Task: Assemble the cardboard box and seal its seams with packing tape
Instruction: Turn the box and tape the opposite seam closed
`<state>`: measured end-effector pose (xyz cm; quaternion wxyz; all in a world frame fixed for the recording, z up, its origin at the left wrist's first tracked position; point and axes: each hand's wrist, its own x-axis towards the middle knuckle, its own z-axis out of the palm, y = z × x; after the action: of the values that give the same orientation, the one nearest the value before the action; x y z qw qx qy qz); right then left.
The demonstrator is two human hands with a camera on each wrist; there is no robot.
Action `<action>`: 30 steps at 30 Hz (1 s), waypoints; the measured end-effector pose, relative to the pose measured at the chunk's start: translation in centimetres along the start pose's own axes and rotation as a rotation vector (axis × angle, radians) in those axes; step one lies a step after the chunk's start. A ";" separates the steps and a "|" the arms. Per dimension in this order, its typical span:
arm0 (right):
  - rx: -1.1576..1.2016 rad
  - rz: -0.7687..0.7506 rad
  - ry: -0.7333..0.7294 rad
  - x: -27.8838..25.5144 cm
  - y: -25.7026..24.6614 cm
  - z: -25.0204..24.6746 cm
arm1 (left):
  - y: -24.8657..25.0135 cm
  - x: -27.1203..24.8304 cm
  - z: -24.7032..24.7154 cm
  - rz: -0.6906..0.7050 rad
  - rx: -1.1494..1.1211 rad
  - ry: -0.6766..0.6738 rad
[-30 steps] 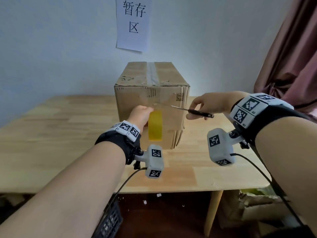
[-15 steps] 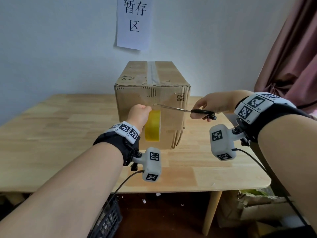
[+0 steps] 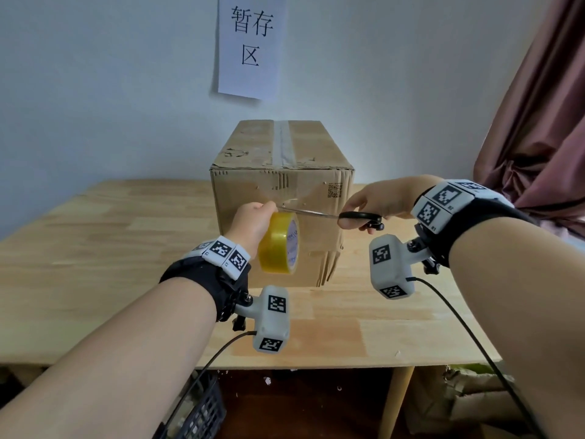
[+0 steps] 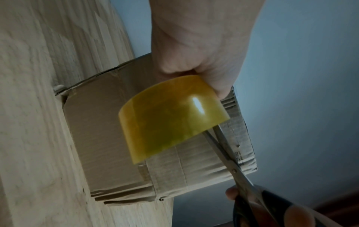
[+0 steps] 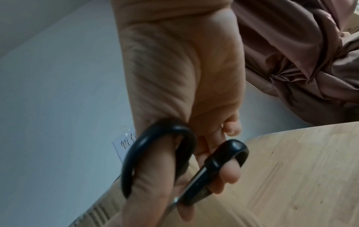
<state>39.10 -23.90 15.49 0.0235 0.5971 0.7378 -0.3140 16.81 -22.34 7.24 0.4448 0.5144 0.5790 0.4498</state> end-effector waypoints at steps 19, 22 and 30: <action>0.035 -0.099 0.037 1.9 -0.4 0.2 | -1.0 0.1 -0.6 -0.006 -0.067 0.101; 0.009 -0.089 0.038 1.9 -0.5 0.2 | -0.9 -0.1 -0.6 -0.014 -0.063 0.118; -0.038 -0.088 0.052 2.0 -0.5 0.4 | -0.9 -0.4 -0.5 -0.013 -0.039 0.124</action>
<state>37.92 -22.43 14.63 0.0020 0.5714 0.7696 -0.2848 16.21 -22.88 6.48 0.4208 0.4733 0.5998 0.4889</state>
